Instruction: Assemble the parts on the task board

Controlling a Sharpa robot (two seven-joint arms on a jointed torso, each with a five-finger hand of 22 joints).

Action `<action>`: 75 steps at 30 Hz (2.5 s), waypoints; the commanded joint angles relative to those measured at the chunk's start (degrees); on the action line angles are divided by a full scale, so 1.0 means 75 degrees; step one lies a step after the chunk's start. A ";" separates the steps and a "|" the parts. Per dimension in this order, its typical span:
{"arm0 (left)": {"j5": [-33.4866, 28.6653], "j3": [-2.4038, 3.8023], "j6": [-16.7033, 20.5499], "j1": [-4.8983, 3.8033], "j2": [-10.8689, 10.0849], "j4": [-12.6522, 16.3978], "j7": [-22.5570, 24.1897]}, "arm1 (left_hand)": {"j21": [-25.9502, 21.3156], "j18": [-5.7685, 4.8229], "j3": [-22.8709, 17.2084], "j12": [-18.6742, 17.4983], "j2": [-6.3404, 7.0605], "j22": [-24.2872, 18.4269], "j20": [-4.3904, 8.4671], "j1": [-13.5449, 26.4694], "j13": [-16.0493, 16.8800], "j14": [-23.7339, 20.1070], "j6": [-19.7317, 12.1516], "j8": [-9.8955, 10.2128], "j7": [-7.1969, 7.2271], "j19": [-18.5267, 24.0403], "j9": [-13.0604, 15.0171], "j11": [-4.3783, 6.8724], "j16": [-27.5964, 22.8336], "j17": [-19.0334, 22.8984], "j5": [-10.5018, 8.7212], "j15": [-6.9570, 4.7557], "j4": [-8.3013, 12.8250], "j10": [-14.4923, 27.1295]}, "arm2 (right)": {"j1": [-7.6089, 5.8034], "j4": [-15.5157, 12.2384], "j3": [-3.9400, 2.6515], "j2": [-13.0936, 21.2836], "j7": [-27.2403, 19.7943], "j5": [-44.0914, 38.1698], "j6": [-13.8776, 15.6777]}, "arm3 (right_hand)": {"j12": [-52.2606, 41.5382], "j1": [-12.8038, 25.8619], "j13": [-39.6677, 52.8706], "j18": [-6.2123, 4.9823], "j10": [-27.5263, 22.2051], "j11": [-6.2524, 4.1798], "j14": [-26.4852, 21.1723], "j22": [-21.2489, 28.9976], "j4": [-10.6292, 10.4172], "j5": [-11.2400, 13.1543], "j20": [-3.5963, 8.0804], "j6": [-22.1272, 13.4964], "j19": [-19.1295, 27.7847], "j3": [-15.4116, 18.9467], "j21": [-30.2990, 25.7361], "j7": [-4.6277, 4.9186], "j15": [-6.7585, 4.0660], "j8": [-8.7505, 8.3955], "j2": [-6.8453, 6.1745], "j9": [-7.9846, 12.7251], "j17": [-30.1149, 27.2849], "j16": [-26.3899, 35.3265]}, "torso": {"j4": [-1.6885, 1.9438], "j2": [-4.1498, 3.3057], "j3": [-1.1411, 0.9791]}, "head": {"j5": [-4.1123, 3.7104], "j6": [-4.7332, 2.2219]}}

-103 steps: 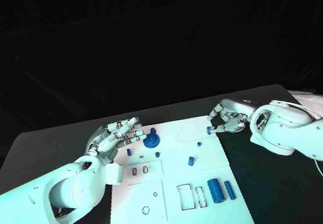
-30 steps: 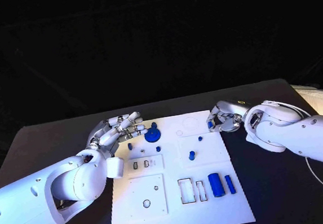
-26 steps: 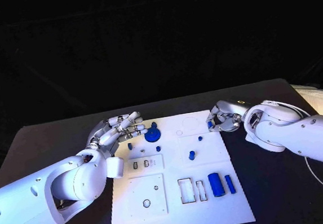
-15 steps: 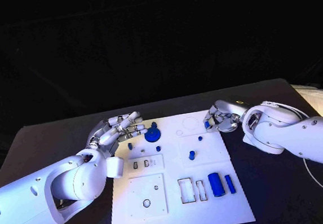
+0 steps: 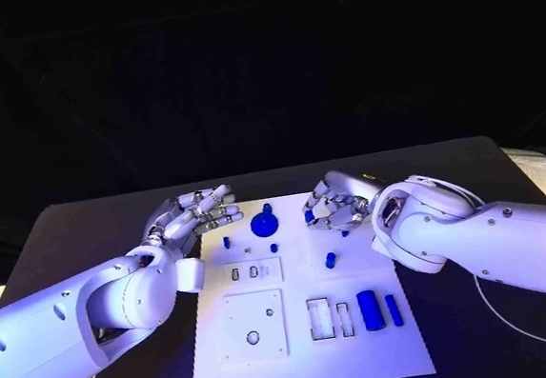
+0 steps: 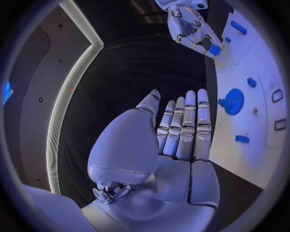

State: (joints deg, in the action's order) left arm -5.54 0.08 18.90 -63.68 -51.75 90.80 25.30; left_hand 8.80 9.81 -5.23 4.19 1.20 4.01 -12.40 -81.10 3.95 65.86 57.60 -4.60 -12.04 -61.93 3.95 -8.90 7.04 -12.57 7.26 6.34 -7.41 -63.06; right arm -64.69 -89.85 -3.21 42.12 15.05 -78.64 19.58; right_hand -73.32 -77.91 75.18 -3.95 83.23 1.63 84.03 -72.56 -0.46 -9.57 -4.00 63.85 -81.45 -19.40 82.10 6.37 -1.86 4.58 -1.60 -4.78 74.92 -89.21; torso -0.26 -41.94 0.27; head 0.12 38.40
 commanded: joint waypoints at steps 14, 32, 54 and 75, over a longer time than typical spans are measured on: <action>-0.0056 0.0005 -0.0070 -0.0006 0.0027 -0.0075 0.0183 | -0.0056 0.0076 -0.0011 -0.0026 -0.0070 -0.0008 0.0002 -0.0031 0.0001 -0.0029 0.0009 0.0048 -0.0021 0.0052 -0.0004 -0.0019 -0.0038 -0.0012 -0.0025 -0.0007 0.0043 0.0047 | 0.0556 0.0152 0.0229 -0.1247 0.0935 -0.1094 -0.0166 | 0.0107 0.0166 0.0462 0.0037 -0.0085 -0.0045 0.0712 0.0032 0.0016 -0.0029 0.0045 0.0185 0.0021 -0.0064 0.0012 -0.0036 -0.0095 0.0097 0.0005 -0.0046 0.1637 0.0079 | 0.0098 0.0038 0.0076 | 0.0312 0.0250; -0.0059 0.0005 -0.0100 -0.0006 0.0057 -0.0021 0.0145 | -0.0058 0.0077 -0.0011 -0.0025 -0.0072 -0.0008 0.0002 -0.0033 0.0002 -0.0025 0.0012 0.0048 -0.0021 0.0049 -0.0003 -0.0019 -0.0040 -0.0013 -0.0027 -0.0008 0.0049 0.0044 | 0.0678 0.0548 0.0331 -0.1745 0.1045 -0.1157 -0.0493 | 0.0101 0.0382 0.0475 0.0035 -0.0077 -0.0052 0.0706 0.0051 -0.0031 -0.0082 0.0062 0.0171 0.0026 0.0009 -0.0002 -0.0041 -0.0108 0.0063 -0.0114 -0.0045 0.1606 0.0097 | 0.0093 0.0044 0.0059 | 0.0409 0.0383; -0.0059 0.0005 -0.0111 -0.0006 0.0060 0.0019 0.0108 | -0.0064 0.0078 -0.0004 -0.0027 -0.0069 -0.0007 0.0001 -0.0024 0.0001 -0.0024 0.0009 0.0052 -0.0028 0.0046 -0.0004 -0.0022 -0.0046 -0.0014 -0.0030 -0.0007 0.0055 0.0046 | 0.0680 0.0509 0.0348 -0.1747 0.1254 -0.1171 -0.1037 | 0.0410 0.0584 0.0302 0.0026 -0.0245 0.0028 0.0681 0.0114 -0.0047 -0.0129 0.0034 -0.0118 0.0057 0.0107 -0.0045 0.0068 -0.0054 -0.0118 -0.0343 0.0026 0.1498 0.0159 | 0.0091 0.0041 0.0060 | 0.0399 0.0471; -0.0059 0.0005 -0.0120 -0.0007 0.0056 -0.0009 0.0088 | -0.0064 0.0078 -0.0004 -0.0027 -0.0069 -0.0007 0.0001 -0.0024 0.0001 -0.0024 0.0009 0.0052 -0.0028 0.0046 -0.0004 -0.0022 -0.0046 -0.0014 -0.0030 -0.0007 0.0055 0.0046 | 0.0680 0.0482 0.0349 -0.1754 0.1163 -0.1286 -0.0530 | 0.1126 0.0889 -0.0180 0.0019 -0.0639 0.0201 0.0682 0.0144 -0.0145 -0.0211 -0.0119 -0.0933 0.0076 0.0605 -0.0077 0.0246 0.0101 -0.0131 -0.0894 0.0143 0.1514 0.0161 | 0.0096 0.0038 0.0058 | 0.0391 0.0478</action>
State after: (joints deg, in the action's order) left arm -5.85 0.07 18.91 -63.68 -51.42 90.66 25.63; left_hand 8.54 9.80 -5.23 4.19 1.21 4.01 -12.40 -81.10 3.96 65.86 57.60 -4.60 -12.04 -61.93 3.95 -8.89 7.04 -12.59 7.26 6.34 -7.42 -63.06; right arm -59.90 -86.41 -0.82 28.87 22.56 -87.67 15.65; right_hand -65.07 -71.26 73.91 -3.95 78.87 3.23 84.03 -71.51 -1.52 -11.36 -4.58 57.23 -80.90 -15.14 81.89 8.24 -1.42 3.62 -7.78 -3.63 74.93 -88.22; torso 0.44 -41.63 0.70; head 3.07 41.94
